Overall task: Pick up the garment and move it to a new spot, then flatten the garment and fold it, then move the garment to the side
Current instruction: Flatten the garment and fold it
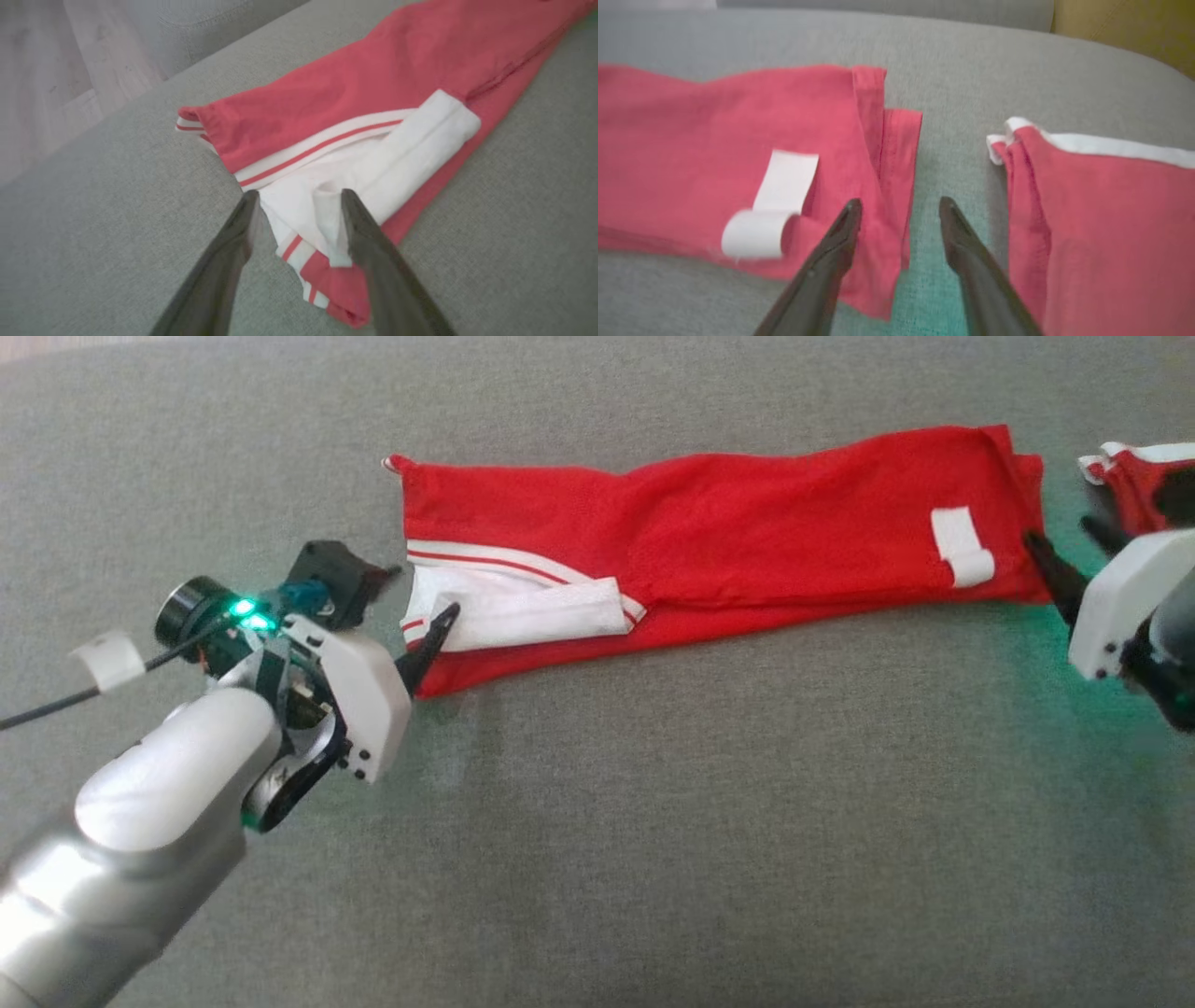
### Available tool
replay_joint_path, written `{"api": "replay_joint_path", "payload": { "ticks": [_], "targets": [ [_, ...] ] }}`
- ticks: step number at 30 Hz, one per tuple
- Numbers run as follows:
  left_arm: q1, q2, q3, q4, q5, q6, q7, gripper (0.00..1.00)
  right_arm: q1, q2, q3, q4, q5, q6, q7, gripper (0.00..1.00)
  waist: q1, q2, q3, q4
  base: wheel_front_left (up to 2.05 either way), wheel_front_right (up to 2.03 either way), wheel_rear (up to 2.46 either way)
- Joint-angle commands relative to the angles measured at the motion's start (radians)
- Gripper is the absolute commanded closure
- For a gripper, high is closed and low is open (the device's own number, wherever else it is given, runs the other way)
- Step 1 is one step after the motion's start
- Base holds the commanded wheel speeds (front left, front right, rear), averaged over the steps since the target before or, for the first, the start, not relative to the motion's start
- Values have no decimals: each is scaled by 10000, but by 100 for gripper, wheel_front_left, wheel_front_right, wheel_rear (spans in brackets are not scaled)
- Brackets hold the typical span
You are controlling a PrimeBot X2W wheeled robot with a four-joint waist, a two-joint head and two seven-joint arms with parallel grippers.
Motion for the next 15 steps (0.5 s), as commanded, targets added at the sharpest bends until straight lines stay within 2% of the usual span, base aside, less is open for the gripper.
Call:
{"api": "replay_joint_path", "payload": {
  "ticks": [1, 6, 9, 15],
  "targets": [
    [-226, 250, 575, -115, 180, 247, -379, 0, -243, -160, -121, -204, 291, -7, -259, 0, -1, 0, -117, -52, 0, 0, 0],
    [-216, -77, 1419, 73, 168, 1128, -1959, 0, -389, -139, -629, -604, 1287, -7, -961, 0, -1, 0, -505, -147, 0, 0, 0],
    [-129, -309, 1896, 151, 58, 1468, -2928, 0, -518, -116, -901, -782, 1390, -7, -1780, 0, -1, 0, -755, -188, 0, 0, 0],
    [339, -856, 2965, 246, -335, 2112, -5005, 0, -454, 547, -1454, -1105, 1387, -7, -3434, 0, -1, 0, -1221, -218, 0, 0, 0]
  ]
}}
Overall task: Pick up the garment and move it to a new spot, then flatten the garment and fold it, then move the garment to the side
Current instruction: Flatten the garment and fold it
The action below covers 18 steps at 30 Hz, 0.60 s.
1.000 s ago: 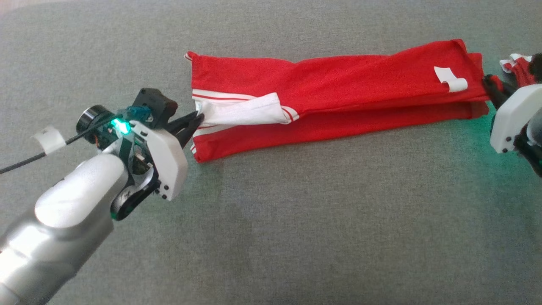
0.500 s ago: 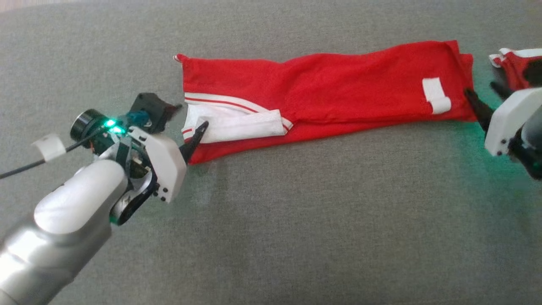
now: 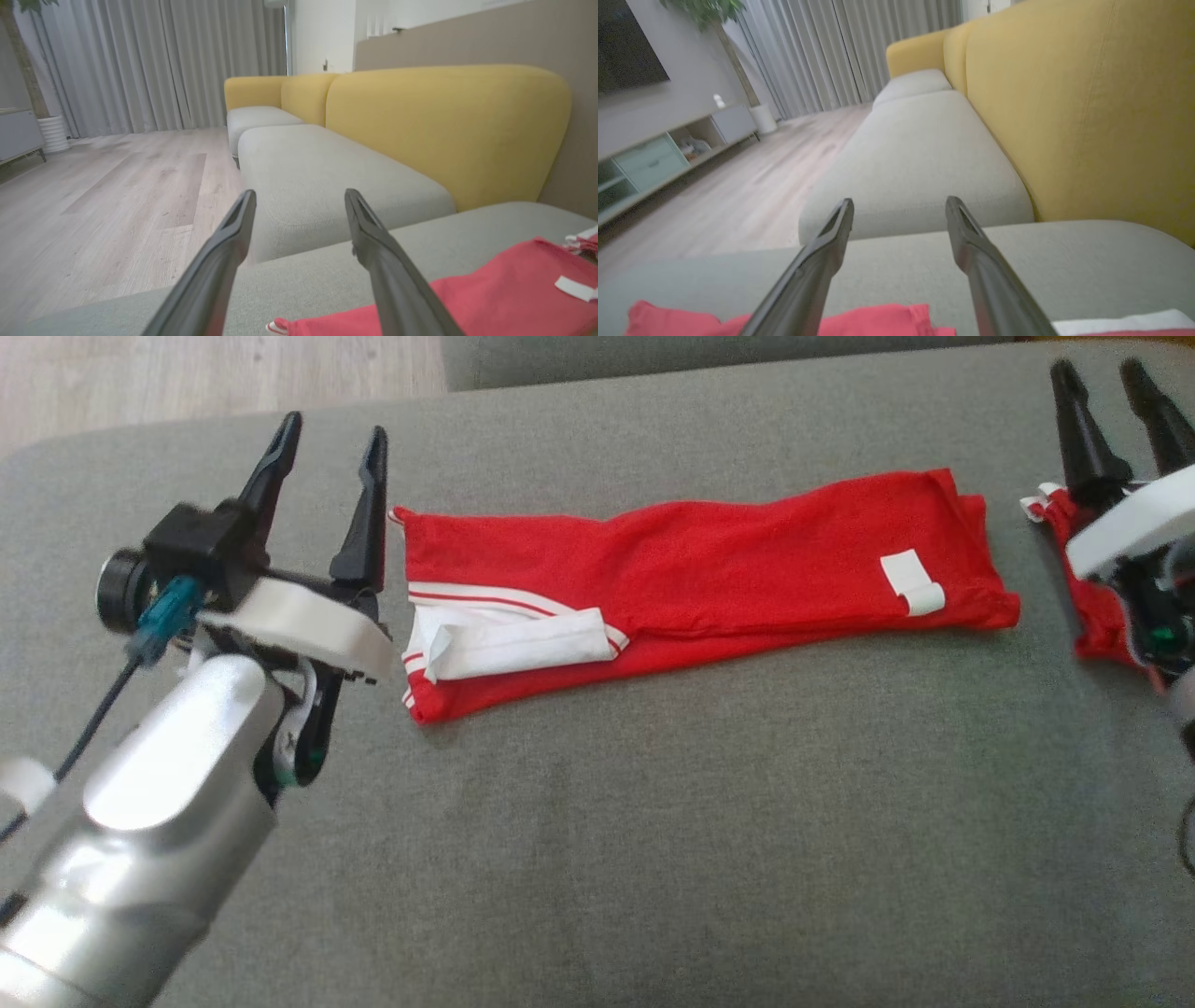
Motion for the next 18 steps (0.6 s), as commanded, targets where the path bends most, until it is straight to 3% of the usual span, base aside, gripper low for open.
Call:
{"api": "replay_joint_path", "payload": {
  "ticks": [1, 9, 14, 18],
  "targets": [
    [-91, 177, 691, -167, -94, 118, -368, 0, -45, 166, -242, -275, -78, -7, -451, 0, 1, -1, -188, -1, 0, 0, 0],
    [1271, -447, 2015, -957, 283, 553, -790, 0, 895, 1561, -2474, -1008, -1631, -7, -976, 0, 1, -1, -470, -23, 0, 0, 0],
    [2972, -1225, 3280, -1720, 1294, 542, -795, 0, 3003, 3256, -4885, -2301, -4116, -7, -982, 0, 1, -1, -598, -85, 0, 0, 0],
    [4277, -1953, 4093, -1828, 1947, 200, -797, 0, 4645, 4449, -5912, -3193, -5688, -7, -983, 0, 1, -1, -617, -143, 0, 0, 0]
  ]
}}
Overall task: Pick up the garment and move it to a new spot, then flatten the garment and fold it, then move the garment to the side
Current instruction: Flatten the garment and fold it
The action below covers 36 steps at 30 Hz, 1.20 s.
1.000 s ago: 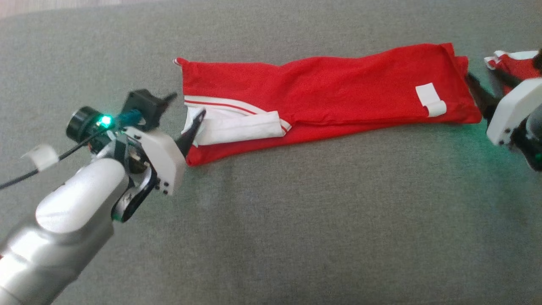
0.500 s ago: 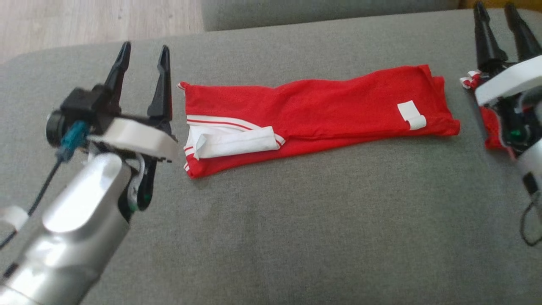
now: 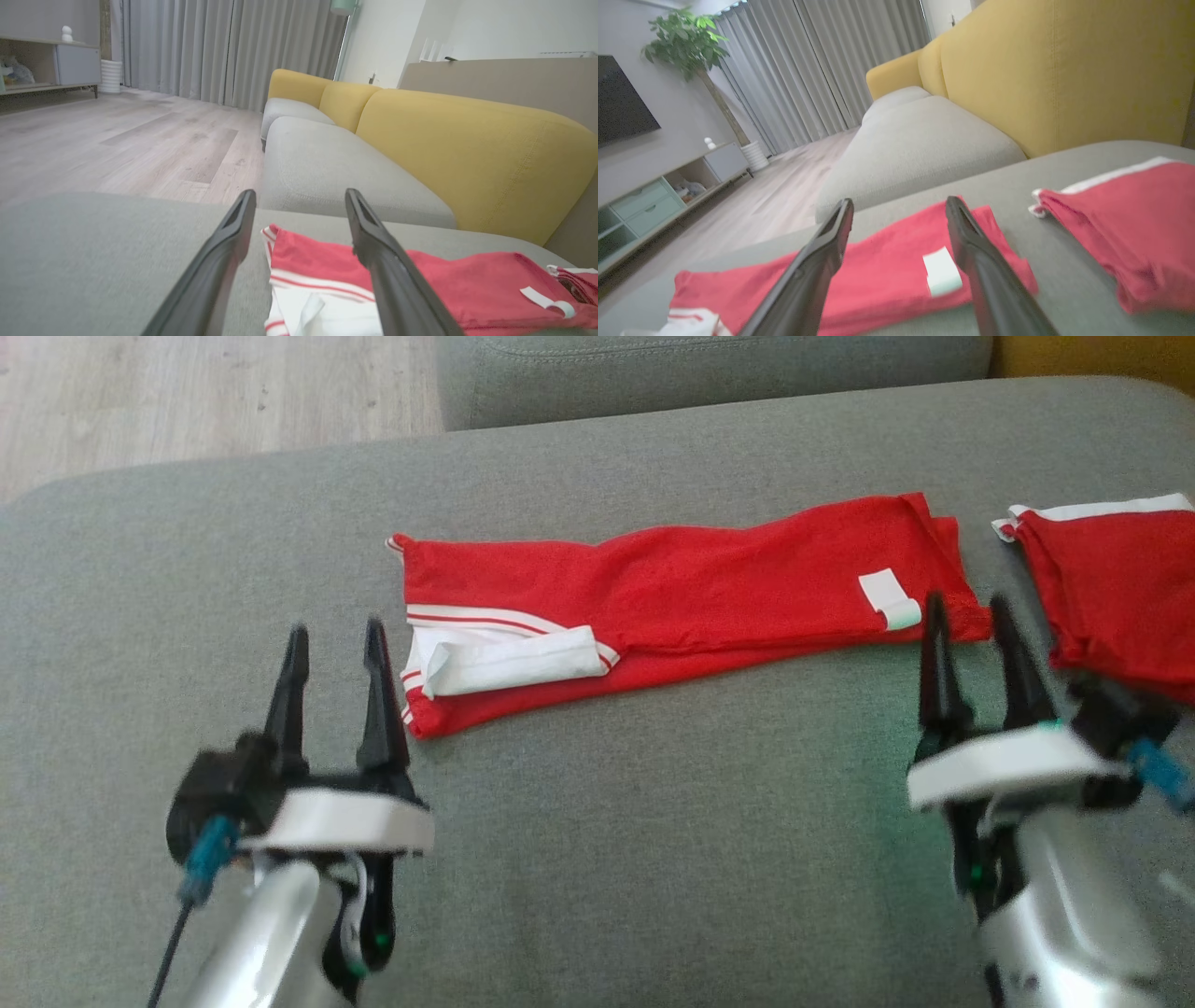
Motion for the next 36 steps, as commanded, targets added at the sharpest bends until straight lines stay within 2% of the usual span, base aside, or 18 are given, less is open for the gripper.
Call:
{"api": "replay_joint_path", "payload": {
  "ticks": [1, 7, 15, 21, 32, 36],
  "targets": [
    [-313, 96, 549, -272, 125, -57, -51, 0, -283, 8, 123, -492, -178, -7, -105, 0, 1, -1, 14, -13, 0, 0, 0],
    [319, -750, 1604, -230, 1143, -912, -52, 0, 653, 327, -189, -1158, -793, -7, -106, 0, 1, -1, 288, -16, 0, 0, 0],
    [-192, -1259, 2071, -54, 1967, -1638, -52, 0, -171, 340, -594, -908, -1265, -7, 31, 0, 1, -1, 1018, 187, 0, 0, 0],
    [-594, -1504, 2085, 86, 2392, -1969, -52, 0, -1377, 341, -1822, 192, -1576, -7, 679, 0, 1, -1, 1558, 496, 0, 0, 0],
    [-721, -1742, 2257, 377, 2737, -2336, -53, 0, -2864, 341, -4242, 2493, -3876, -7, 1177, 0, 1, -1, 1924, 882, 0, 0, 0],
    [-759, -1774, 2310, 399, 2800, -2388, -53, 0, -3042, 342, -4700, 3059, -4343, -7, 1285, 0, 1, -1, 1968, 911, 0, 0, 0]
  ]
}}
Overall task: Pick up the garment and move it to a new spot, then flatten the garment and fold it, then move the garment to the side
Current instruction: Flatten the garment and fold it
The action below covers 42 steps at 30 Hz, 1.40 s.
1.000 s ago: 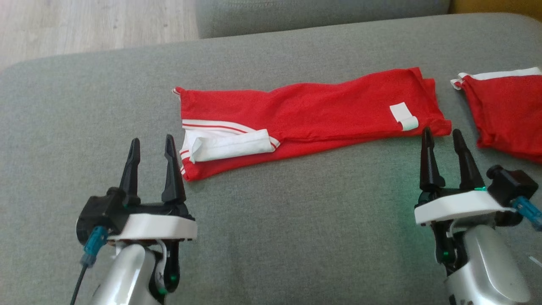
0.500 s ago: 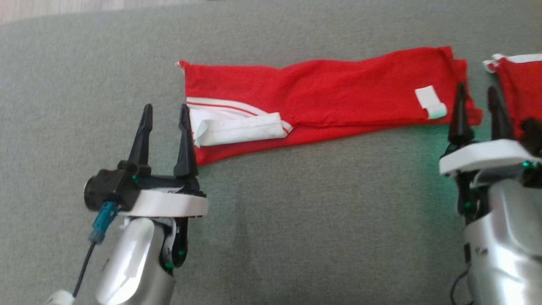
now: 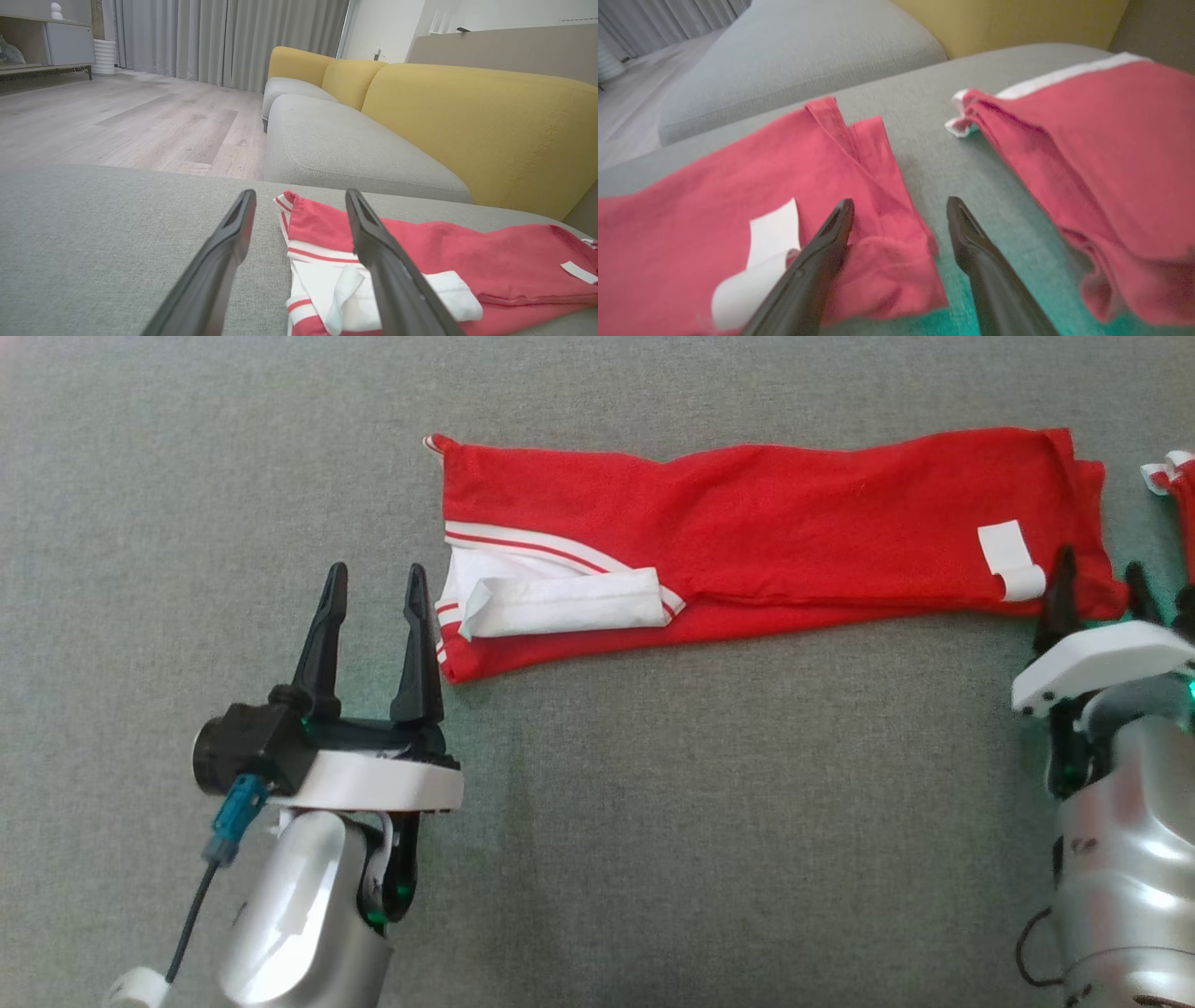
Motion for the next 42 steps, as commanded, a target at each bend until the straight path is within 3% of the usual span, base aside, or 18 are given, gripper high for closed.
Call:
{"api": "replay_joint_path", "payload": {
  "ticks": [1, 8, 9, 10, 16, 27, 42],
  "targets": [
    [-378, 56, 374, -270, 144, -43, -51, 0, -321, 50, 170, -125, -118, -7, 5, 0, -1, 0, 14, 0, 0, 0, 0],
    [-443, 9, 396, -187, 273, -128, -51, 0, -835, 50, -52, 1129, -790, -7, 242, 0, -1, 0, 124, -34, 0, 0, 0],
    [-446, 5, 407, -173, 280, -132, -51, 0, -898, 50, -42, 1242, -799, -7, 219, 32, -1, 0, 126, -41, 0, 0, 0],
    [-446, 2, 420, -162, 287, -135, -51, 0, -950, 50, -32, 1336, -814, -7, 187, 100, -1, 0, 124, -52, 0, 0, 0],
    [-395, -11, 533, -49, 319, -152, -51, 0, -1101, -94, -21, 1365, -967, -7, -297, 100, -1, 0, -90, -199, 0, 0, 0],
    [-209, -22, 719, 0, 327, -254, -51, 0, -562, -1359, 375, 222, -641, -7, -742, 100, -1, 0, -742, -565, 0, 0, 0],
    [132, -30, 769, -197, 319, -313, -51, 0, -492, -73, 2125, -1291, 328, -7, -201, 100, -1, 0, -1676, -145, 0, 0, 0]
  ]
}}
